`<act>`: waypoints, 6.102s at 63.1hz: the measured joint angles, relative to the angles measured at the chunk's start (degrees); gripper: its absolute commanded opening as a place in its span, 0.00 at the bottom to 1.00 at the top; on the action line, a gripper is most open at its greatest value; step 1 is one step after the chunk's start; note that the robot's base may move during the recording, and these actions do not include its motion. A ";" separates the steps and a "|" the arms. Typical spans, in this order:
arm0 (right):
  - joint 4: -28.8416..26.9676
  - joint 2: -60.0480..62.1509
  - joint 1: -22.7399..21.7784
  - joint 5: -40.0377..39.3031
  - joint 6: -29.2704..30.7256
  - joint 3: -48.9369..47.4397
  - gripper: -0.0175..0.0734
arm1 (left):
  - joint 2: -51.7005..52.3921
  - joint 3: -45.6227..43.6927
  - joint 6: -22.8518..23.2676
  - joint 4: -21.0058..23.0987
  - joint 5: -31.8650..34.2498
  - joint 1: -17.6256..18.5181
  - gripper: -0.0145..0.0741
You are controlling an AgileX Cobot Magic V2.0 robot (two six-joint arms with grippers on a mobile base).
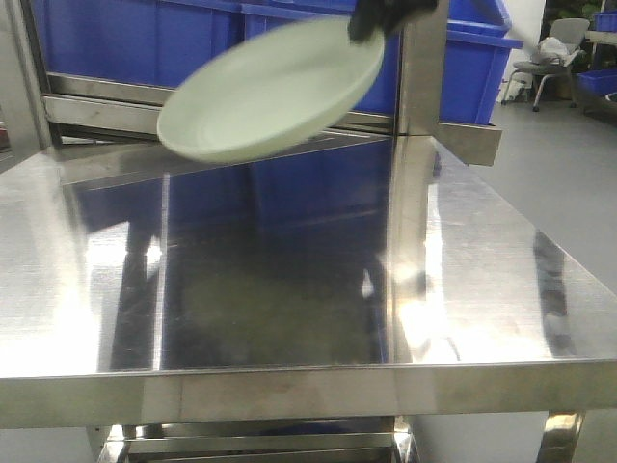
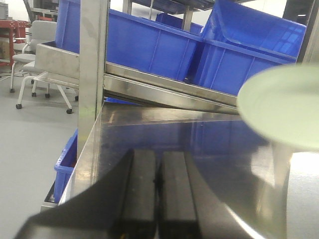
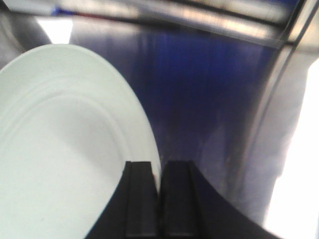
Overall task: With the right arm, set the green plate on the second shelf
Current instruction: 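Lift the pale green plate off the table with the right gripper, then raise the plate higher and hold it clear of the table, then drive the base away from the table holding the plate in the right gripper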
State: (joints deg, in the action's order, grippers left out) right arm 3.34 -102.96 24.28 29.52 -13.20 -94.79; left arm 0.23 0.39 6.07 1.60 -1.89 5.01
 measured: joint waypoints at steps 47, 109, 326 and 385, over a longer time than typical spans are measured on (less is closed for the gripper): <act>23.22 51.32 -0.80 -8.78 -22.71 43.70 0.25 | 0.00 0.00 0.00 0.00 0.00 0.00 0.31; 32.52 86.26 -0.80 -23.86 -35.84 81.43 0.25 | 0.00 0.00 0.00 0.00 0.00 0.00 0.31; 36.50 86.26 -16.79 -31.33 -36.05 81.43 0.25 | 0.00 0.00 0.00 0.00 0.00 2.40 0.31; 36.50 86.26 -16.79 -31.33 -36.05 81.43 0.25 | 0.00 0.00 0.00 0.00 0.00 2.40 0.31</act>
State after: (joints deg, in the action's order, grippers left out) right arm 39.84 -16.70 7.49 -1.82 -49.26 -13.35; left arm 0.23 0.39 6.07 1.60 -1.89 7.41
